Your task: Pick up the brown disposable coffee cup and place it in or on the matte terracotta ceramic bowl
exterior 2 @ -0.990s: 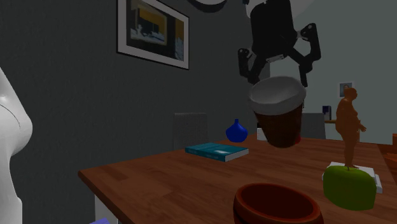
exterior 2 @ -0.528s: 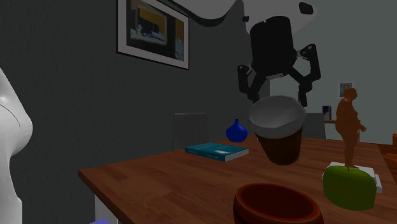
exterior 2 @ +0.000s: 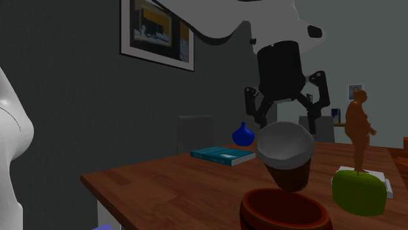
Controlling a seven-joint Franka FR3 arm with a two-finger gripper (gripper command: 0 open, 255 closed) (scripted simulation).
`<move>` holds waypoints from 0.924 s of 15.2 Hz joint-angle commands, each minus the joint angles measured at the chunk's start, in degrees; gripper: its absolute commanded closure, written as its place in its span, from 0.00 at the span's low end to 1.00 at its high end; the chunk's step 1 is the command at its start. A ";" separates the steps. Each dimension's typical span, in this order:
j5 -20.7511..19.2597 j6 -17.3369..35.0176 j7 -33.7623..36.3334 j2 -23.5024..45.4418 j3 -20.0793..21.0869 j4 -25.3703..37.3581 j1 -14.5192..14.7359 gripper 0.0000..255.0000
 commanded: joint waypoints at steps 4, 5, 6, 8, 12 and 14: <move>-0.07 2.84 0.15 0.81 -0.27 -1.97 -0.07 1.00; -0.07 2.84 0.15 0.81 -0.27 -1.97 -0.07 1.00; -0.07 2.84 0.15 0.81 -0.27 -1.97 -0.07 1.00; -0.07 2.84 0.15 0.81 -0.27 -1.97 -0.07 1.00; -0.07 2.84 0.15 0.81 -0.27 -1.97 -0.07 0.00; -0.07 2.84 0.15 0.81 -0.27 -1.97 -0.07 0.00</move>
